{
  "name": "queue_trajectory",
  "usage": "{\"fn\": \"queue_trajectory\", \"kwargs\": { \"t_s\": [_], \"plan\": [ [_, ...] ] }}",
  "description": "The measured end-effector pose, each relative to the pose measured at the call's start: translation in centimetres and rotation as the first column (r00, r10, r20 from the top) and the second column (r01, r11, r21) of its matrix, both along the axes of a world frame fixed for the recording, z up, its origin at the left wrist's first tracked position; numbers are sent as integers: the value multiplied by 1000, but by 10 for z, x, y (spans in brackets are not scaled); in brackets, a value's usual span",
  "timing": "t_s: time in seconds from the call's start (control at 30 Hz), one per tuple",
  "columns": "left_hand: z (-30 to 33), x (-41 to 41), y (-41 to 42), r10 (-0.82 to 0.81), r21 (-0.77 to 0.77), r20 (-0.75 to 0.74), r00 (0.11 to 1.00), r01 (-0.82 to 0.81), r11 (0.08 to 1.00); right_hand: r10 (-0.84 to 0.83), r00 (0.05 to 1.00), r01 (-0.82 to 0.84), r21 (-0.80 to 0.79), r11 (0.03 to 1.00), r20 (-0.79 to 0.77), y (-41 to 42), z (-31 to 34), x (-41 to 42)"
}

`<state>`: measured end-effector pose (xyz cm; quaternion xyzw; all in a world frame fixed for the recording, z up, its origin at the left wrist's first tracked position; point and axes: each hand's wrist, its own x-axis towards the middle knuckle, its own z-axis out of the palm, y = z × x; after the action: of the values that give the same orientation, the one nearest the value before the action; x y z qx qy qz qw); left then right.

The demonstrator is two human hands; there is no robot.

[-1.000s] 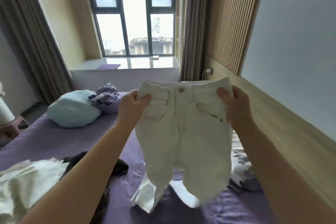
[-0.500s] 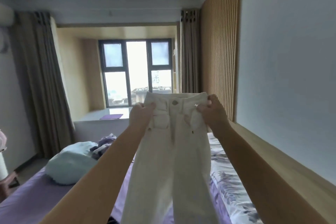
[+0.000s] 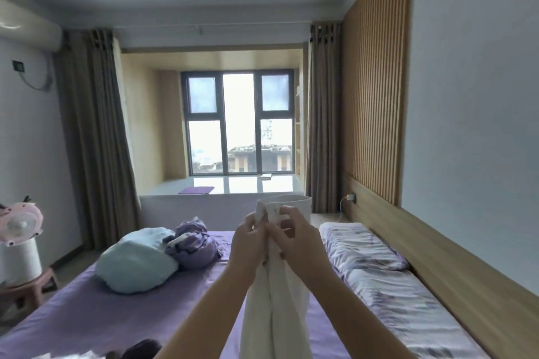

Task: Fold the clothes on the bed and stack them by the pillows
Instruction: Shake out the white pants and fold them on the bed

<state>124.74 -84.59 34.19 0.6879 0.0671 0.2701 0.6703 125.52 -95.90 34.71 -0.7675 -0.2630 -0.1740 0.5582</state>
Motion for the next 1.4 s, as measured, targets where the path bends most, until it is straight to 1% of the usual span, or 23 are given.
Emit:
{"fn": "queue_trajectory", "kwargs": {
  "t_s": [0.1,0.23,0.37,0.4,0.47,0.53,0.57,0.63,0.7,0.8,0.87,0.97,1.07,1.1,1.13,1.17,1.2,1.23,1.27,1.3,1.33,1.37,1.4],
  "plan": [
    [7,-5,5,-37,-32,53,998,39,999,-26,992,18,70,997,120,6,3,-4],
    [16,-13,12,-270,-119,98,958,280,953,-78,962,79,7,997,262,13,11,-1],
    [15,-12,23,-136,-61,68,988,140,988,166,979,-166,-11,986,118,11,12,6],
    [13,-11,26,-96,-77,77,992,102,992,154,976,-156,3,988,154,8,11,10],
    [11,-10,29,-62,-128,95,994,74,989,2,969,-10,35,999,247,-3,3,24],
    [12,-11,33,-84,-154,108,991,100,983,-99,982,86,87,993,158,-13,-5,41],
    [15,-12,35,-104,-157,121,987,123,980,-53,997,47,117,992,50,-17,-7,46],
    [24,-17,42,-138,-150,176,975,165,975,227,968,-194,250,949,-110,-24,-12,54],
    [36,-19,51,-195,-120,227,954,226,967,489,859,-423,332,843,-149,-31,-21,62],
    [54,-22,65,-247,-68,254,935,272,960,636,746,-573,297,764,-197,-31,-28,66],
    [63,-21,75,-216,-59,241,946,237,970,614,757,-545,302,782,-226,-22,-29,67],
    [69,-17,84,-153,14,143,978,153,988,406,882,-323,320,891,-241,-7,-22,70],
    [64,-12,86,69,201,-19,997,-64,978,270,936,-206,272,940,-225,1,-27,71],
    [59,-11,86,213,333,-27,977,-192,923,254,942,-192,267,944,-222,5,-31,70],
    [54,-11,84,353,513,68,933,-336,790,243,945,-182,265,947,-219,9,-36,69],
    [49,-12,80,380,680,252,890,-442,585,233,948,-176,255,951,-215,13,-41,68],
    [47,-13,73,258,790,419,871,-490,369,223,952,-173,234,957,-207,19,-45,67],
    [48,-13,65,77,873,455,887,-461,159,213,957,-173,201,964,-198,24,-49,65],
    [51,-12,57,-56,929,363,930,-366,-55,207,961,-178,162,971,-185,29,-51,63],
    [53,-10,51,-82,935,227,970,-241,-260,209,963,-191,117,975,-167,33,-53,60],
    [55,-6,47,-20,899,99,995,-99,-426,218,964,-210,70,975,-150,36,-56,57],
    [58,-2,48,65,842,7,998,30,-539,225,965,-224,21,974,-134,38,-59,55],
    [59,0,50,143,786,-65,988,139,-603,226,967,-232,-31,972,-119,39,-61,52]
  ]
}}
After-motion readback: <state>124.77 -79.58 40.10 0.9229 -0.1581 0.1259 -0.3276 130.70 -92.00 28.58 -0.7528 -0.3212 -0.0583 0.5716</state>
